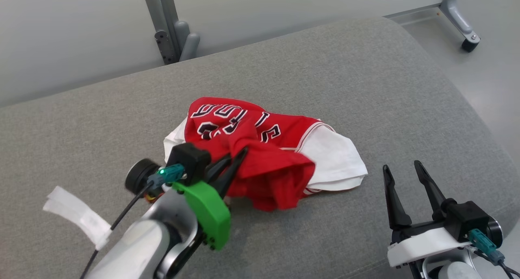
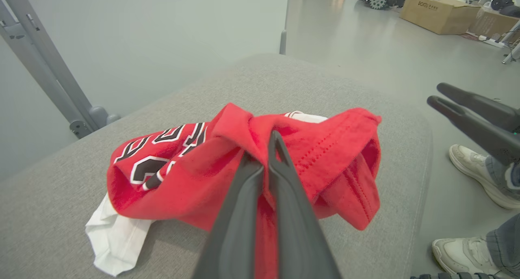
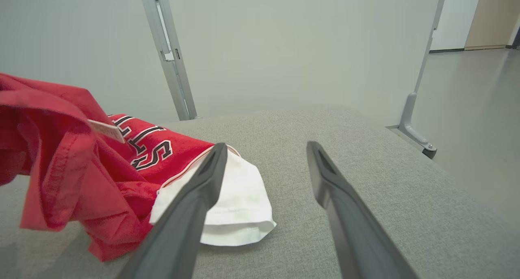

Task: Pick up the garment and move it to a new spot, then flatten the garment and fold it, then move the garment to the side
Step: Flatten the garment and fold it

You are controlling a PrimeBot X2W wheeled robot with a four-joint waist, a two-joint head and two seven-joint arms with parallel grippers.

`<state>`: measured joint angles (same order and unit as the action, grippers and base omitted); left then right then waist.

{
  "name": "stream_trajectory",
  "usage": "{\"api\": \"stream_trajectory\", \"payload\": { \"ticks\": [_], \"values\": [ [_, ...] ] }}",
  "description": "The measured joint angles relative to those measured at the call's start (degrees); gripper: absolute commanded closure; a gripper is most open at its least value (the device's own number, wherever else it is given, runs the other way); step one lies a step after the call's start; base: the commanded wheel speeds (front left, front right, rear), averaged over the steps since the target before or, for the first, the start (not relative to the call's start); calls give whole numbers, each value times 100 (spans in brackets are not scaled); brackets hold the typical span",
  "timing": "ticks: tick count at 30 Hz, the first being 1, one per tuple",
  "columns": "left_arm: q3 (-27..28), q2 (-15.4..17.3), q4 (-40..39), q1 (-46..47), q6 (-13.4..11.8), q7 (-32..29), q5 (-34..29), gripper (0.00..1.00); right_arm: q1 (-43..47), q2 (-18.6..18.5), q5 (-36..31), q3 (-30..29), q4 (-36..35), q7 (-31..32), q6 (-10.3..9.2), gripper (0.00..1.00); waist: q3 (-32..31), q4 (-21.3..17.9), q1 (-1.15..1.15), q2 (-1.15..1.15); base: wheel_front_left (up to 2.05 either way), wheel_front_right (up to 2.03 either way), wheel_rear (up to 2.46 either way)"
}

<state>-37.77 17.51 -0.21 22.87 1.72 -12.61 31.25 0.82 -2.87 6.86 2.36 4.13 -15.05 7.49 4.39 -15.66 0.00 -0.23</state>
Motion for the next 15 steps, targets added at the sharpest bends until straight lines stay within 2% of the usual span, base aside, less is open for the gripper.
{"api": "stream_trajectory", "payload": {
  "ticks": [8,11,15],
  "values": [
    [119,1596,-301,-949,252,-755,339,100,12,4,-71,-126,-32,0,0,0,58,398,0,0,0,0,0],
    [165,1985,-353,-1006,381,-877,456,100,-8,3,-101,-74,-13,0,0,0,97,585,0,0,0,0,0],
    [-2,2301,-214,-988,482,-925,353,100,-135,4,-107,0,13,0,0,0,161,802,0,0,0,0,0]
  ]
}}
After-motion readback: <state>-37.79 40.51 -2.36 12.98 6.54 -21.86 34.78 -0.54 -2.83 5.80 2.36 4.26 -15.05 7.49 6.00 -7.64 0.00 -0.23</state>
